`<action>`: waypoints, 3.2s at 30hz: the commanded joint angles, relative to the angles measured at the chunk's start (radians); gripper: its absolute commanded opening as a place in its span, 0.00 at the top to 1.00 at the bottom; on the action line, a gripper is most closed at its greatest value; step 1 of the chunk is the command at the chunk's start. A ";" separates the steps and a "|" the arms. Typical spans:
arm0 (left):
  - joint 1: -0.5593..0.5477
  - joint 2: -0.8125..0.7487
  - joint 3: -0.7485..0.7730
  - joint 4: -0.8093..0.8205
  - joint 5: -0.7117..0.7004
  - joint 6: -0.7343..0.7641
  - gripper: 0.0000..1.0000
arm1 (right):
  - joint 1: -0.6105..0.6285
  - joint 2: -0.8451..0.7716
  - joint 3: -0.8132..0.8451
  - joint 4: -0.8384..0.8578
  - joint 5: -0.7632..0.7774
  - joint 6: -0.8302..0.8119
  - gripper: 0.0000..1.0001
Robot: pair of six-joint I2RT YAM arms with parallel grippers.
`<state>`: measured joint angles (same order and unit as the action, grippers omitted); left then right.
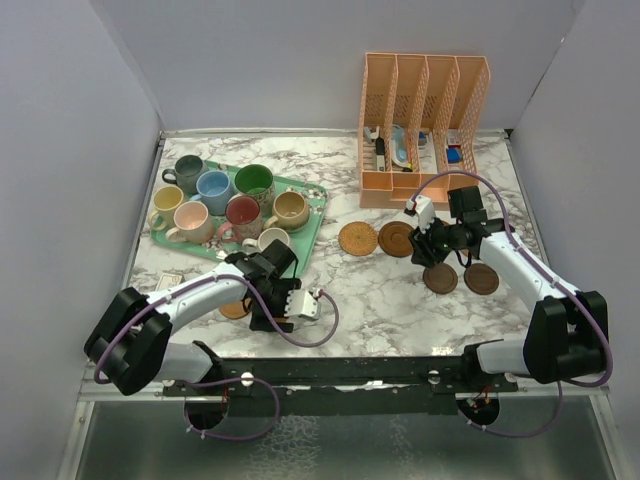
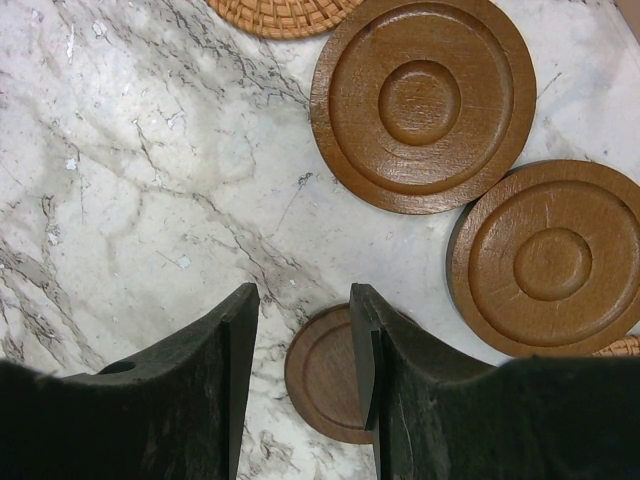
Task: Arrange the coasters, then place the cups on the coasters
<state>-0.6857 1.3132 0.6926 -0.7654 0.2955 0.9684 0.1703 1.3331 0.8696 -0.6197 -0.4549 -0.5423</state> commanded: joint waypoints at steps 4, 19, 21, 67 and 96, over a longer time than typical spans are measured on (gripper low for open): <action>-0.091 0.049 -0.036 0.082 0.022 -0.058 0.22 | 0.004 -0.005 -0.009 0.027 -0.001 0.010 0.57; -0.178 0.151 0.008 0.184 0.068 -0.113 0.24 | 0.004 0.003 -0.015 0.039 0.042 0.021 0.57; -0.189 0.171 0.023 0.193 0.074 -0.114 0.25 | 0.004 0.006 -0.016 0.043 0.060 0.027 0.57; -0.373 0.915 1.059 0.209 0.159 -0.171 0.36 | -0.158 0.071 0.013 0.120 0.325 0.183 0.57; -0.140 0.210 0.451 0.037 0.027 -0.190 0.25 | -0.094 0.020 0.033 0.026 -0.061 0.056 0.57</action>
<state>-0.8692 1.6524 1.2289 -0.6224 0.3710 0.7979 0.0639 1.3903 0.8833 -0.5823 -0.4549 -0.4541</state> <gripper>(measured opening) 0.750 0.431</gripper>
